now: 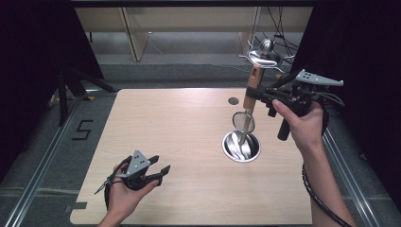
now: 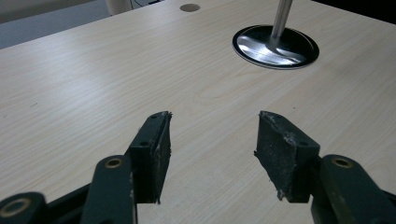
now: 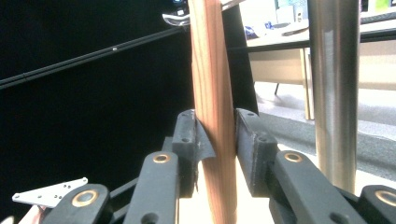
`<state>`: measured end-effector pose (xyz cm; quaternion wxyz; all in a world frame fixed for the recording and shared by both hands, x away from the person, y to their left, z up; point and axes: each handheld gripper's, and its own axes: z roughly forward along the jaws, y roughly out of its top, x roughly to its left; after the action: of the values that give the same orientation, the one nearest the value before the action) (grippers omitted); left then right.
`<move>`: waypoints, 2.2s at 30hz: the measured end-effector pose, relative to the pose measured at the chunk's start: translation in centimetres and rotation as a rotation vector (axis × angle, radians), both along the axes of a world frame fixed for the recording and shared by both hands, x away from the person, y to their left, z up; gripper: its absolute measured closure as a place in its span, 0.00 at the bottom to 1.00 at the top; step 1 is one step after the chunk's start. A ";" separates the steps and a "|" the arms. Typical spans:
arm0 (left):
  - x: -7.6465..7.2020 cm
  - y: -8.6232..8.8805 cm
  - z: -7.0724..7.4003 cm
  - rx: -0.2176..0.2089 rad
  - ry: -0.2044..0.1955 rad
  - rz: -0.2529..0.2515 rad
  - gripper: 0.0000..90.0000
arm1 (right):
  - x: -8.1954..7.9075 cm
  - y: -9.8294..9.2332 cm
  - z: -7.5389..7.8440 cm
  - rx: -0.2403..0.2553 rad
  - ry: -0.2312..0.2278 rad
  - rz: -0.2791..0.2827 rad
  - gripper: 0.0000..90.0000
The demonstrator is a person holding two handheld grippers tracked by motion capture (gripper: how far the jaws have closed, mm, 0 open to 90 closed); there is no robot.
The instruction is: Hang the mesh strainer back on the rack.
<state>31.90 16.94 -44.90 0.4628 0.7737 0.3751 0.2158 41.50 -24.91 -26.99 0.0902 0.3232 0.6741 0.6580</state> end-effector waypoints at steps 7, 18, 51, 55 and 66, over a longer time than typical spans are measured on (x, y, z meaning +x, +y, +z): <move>0.0 0.0 0.0 -0.002 0.001 0.000 0.49 | 0.1 -0.1 0.0 -0.007 -0.017 -0.007 0.78; 0.0 0.2 0.1 0.000 -0.010 -0.004 0.49 | 0.2 -0.1 -0.2 -0.019 -0.030 -0.023 0.75; 0.0 0.7 -0.1 -0.057 0.015 0.029 0.47 | -3.1 -3.3 -2.5 -0.224 -0.020 -0.153 0.46; 0.0 0.7 -0.1 -0.054 0.021 0.029 0.47 | -3.6 -4.4 -4.6 -0.272 0.026 -0.166 0.46; 0.1 0.7 -0.3 -0.046 0.028 0.023 0.46 | -5.1 -6.5 -12.3 -0.366 0.248 -0.200 0.46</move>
<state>32.05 17.66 -45.20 0.4726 0.7615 0.3951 0.2015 36.41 -31.42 -39.25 0.1285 0.4449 0.7527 0.4679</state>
